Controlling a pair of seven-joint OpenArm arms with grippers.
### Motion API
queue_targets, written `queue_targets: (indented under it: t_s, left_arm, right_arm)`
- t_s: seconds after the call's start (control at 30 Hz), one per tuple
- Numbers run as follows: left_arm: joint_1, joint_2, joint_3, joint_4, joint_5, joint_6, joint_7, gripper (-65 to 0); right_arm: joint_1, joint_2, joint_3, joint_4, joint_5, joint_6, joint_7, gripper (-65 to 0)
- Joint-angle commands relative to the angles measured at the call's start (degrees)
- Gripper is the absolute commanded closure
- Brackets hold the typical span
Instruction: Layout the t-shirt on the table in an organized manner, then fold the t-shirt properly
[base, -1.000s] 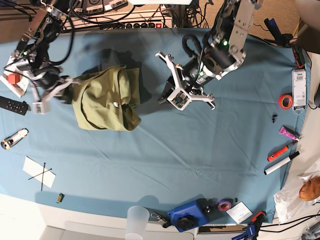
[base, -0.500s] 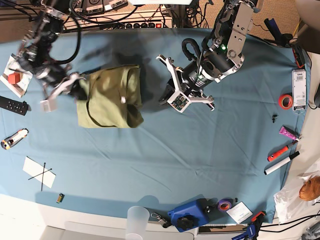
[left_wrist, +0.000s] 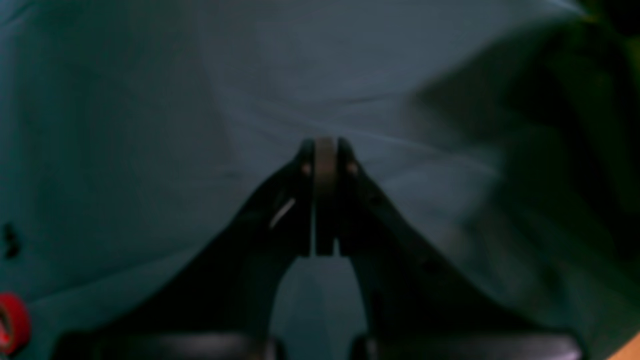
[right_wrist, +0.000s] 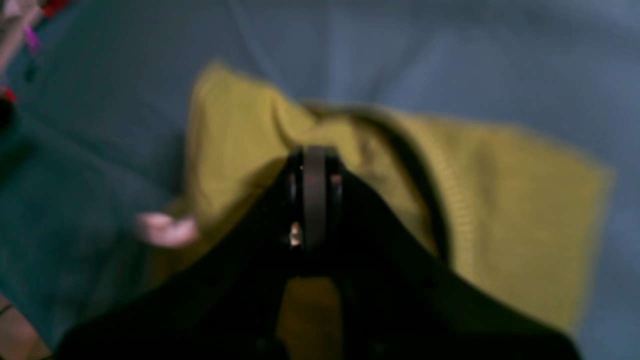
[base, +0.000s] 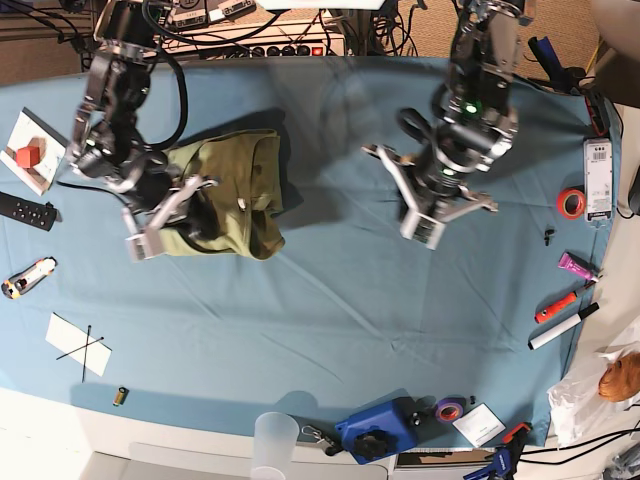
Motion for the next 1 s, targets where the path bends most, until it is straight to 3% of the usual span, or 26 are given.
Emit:
queue_targets:
  t_s: [0.0, 0.17, 0.3, 0.43, 0.63, 0.8, 0.97]
  left_arm:
    - [-0.55, 0.11, -1.92, 1.2, -0.33, -0.2, -0.24, 0.0]
    - [-0.37, 0.11, -10.4, 1.22, -0.98, -0.17, 3.17, 0.0]
    - [0.52, 0.09, -16.11, 1.33, -4.5, -0.17, 5.7, 0.0]
    - [3.43, -0.2, -21.73, 2.71, -8.41, -0.7, 5.68, 0.0]
    - [8.11, -0.2, -30.64, 7.37, -10.99, -5.18, 5.51, 0.0]
    - [11.15, -0.2, -37.55, 8.24, -15.32, -8.87, 5.73, 0.0]
    - [14.1, -0.22, -43.85, 8.24, -15.85, -8.9, 5.66, 0.0]
  right_arm:
    - [1.73, 0.57, -1.53, -0.76, 0.0, 0.22, 1.49, 0.0]
    - [3.76, 0.31, -6.82, -9.09, -5.84, -0.94, 4.5, 0.0]
    - [3.65, 0.35, -5.07, -7.48, -5.33, -1.07, 1.77, 0.0]
    - [3.54, 0.33, -0.15, -0.96, -0.44, -1.11, -4.81, 0.0]
    - [3.3, 0.39, 8.57, 11.78, 1.55, -4.52, -13.62, 0.0]
    - [-1.84, 0.63, 15.54, 17.75, 0.68, -4.5, -13.31, 0.0]
    - [-8.22, 0.61, 21.75, 21.16, 2.67, -4.55, -15.61, 0.0]
